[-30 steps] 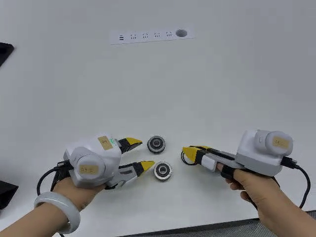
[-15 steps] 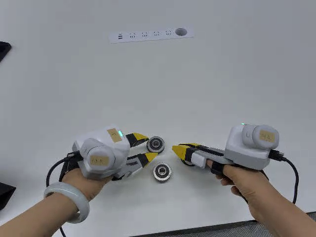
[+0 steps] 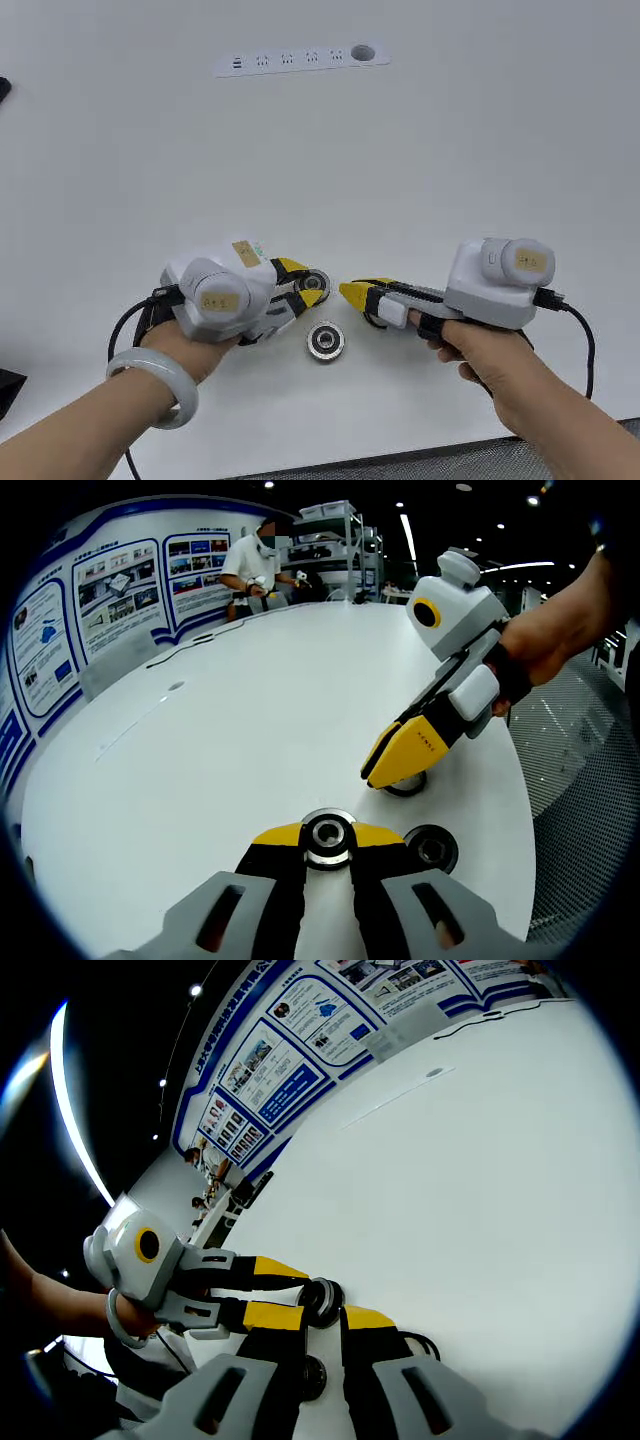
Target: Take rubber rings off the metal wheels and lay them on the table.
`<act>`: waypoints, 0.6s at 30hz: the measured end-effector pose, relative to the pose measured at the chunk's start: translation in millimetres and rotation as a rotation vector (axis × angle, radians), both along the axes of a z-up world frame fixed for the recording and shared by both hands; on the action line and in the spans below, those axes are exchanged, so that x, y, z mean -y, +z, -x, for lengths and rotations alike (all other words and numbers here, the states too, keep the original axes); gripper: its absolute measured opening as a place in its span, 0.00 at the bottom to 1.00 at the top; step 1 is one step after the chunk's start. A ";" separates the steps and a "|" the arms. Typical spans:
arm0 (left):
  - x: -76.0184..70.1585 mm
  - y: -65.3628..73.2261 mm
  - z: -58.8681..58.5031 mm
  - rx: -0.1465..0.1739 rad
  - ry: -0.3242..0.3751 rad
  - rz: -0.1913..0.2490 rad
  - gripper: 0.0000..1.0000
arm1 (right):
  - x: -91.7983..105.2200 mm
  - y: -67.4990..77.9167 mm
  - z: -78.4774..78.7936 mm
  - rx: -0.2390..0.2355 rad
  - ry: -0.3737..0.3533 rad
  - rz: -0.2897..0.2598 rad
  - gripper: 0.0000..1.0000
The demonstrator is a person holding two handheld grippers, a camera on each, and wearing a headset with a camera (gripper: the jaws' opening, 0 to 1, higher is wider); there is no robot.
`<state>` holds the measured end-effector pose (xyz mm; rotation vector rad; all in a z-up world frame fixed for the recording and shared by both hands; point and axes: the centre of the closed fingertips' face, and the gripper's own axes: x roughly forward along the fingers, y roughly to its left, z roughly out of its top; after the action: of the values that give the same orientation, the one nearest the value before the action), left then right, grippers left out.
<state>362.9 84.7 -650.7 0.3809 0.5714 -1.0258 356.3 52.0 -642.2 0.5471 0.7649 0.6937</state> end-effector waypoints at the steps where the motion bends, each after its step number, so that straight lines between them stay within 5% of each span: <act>1: 0.2 -1.0 0.3 -0.004 -0.003 0.000 0.17 | 0.3 -0.5 -0.4 -0.001 -0.001 0.001 0.14; 18: -0.3 -2.2 -0.6 -0.011 -0.004 0.026 0.14 | -15.0 -10.4 -15.9 -0.035 0.019 -0.030 0.16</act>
<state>363.5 85.0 -652.9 0.3541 0.5668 -1.0391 372.2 66.9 -652.6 0.5808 0.7946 0.7152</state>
